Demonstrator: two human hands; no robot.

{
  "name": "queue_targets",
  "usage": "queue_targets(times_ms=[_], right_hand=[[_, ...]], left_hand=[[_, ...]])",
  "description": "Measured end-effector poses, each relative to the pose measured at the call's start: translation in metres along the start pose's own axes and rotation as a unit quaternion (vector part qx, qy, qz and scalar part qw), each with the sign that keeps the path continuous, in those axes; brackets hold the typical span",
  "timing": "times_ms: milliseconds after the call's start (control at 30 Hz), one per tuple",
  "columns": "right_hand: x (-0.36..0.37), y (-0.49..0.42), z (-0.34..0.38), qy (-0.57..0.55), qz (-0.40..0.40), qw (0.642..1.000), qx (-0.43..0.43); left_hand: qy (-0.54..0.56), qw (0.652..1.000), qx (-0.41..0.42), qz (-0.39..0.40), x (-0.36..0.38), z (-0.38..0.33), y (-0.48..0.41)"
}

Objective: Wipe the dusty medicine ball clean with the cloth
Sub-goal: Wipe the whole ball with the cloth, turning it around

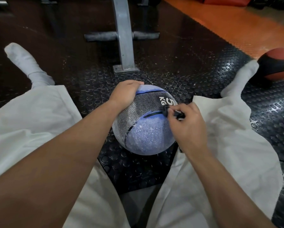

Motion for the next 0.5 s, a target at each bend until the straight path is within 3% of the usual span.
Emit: queue_targets(times_ms=[100,200,300,367,500], right_hand=[[0.003,0.001,0.006,0.012,-0.008,1.000,-0.012],[0.022,0.015,0.044,0.057,0.035,0.990,-0.123],[0.049,0.035,0.075,0.151,0.105,0.958,-0.222],[0.054,0.036,0.080,0.171,0.122,0.948,-0.240],[0.038,0.020,0.065,0.102,0.110,0.963,-0.224]], left_hand=[[0.006,1.000,-0.013,-0.005,0.001,0.001,0.001],[0.001,1.000,-0.012,-0.010,0.001,0.000,0.003],[0.002,1.000,-0.002,-0.014,0.000,-0.001,0.004],[0.000,1.000,0.007,-0.009,0.000,-0.001,0.004],[0.009,1.000,0.000,-0.008,0.000,0.000,0.006]])
Point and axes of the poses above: each hand's wrist, its own y-axis away from the middle knuckle, its own x-axis out of the palm, z = x × y, the point moved 7 cm from there along -y, towards the middle knuckle, and after that the axes turned 9 degrees about -y, right-handed, at the moved point
